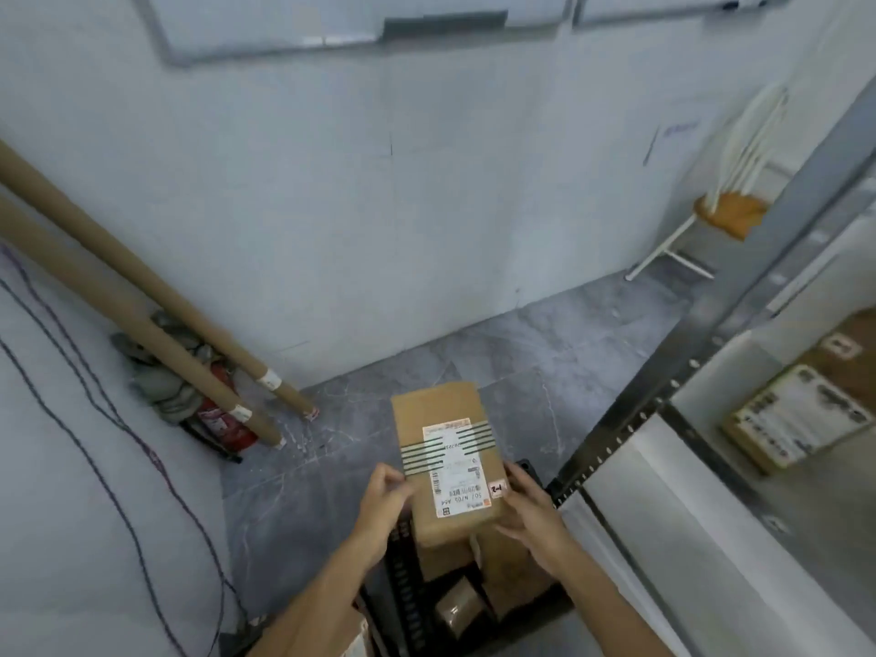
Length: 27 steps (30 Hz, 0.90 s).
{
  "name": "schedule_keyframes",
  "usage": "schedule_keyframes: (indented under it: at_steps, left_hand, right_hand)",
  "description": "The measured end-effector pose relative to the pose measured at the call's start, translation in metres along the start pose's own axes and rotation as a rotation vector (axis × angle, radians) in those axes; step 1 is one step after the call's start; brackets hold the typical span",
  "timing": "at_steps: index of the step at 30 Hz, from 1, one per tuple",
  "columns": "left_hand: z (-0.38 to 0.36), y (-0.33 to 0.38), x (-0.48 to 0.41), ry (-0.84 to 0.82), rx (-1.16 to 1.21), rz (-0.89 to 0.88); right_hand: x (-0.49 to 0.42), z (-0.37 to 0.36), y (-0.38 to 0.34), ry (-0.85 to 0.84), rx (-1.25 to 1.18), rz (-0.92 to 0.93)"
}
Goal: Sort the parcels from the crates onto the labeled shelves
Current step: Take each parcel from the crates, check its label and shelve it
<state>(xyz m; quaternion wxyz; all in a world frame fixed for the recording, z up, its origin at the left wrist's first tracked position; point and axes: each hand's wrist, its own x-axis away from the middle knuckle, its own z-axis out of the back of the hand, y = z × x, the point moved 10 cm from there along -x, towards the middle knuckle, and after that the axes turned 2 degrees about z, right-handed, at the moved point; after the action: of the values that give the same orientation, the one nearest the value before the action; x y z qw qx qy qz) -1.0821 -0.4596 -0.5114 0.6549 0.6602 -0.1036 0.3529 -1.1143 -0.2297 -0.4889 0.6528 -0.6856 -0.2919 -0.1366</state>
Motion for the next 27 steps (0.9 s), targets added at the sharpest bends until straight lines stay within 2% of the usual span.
schedule_keyframes:
  at_steps: [6, 12, 16, 21, 27]
  left_hand:
    - [-0.002, 0.24, 0.117, -0.054, 0.054, -0.388]
    - [-0.003, 0.391, 0.233, -0.113, 0.228, -0.699]
    - [-0.006, 0.437, 0.292, -0.189, 0.362, -0.818]
    - [-0.021, 0.454, 0.33, -0.339, 0.44, -0.806]
    - [-0.02, 0.456, 0.334, -0.356, 0.417, -0.772]
  right_hand:
    - [0.098, 0.0, -0.224, 0.017, 0.017, 0.318]
    - [0.204, -0.003, -0.373, -0.023, -0.035, 0.632]
    - [0.264, -0.007, -0.417, -0.064, -0.016, 0.813]
    - [0.312, -0.006, -0.438, -0.04, -0.004, 0.944]
    - [0.326, 0.002, -0.433, -0.038, -0.02, 0.949]
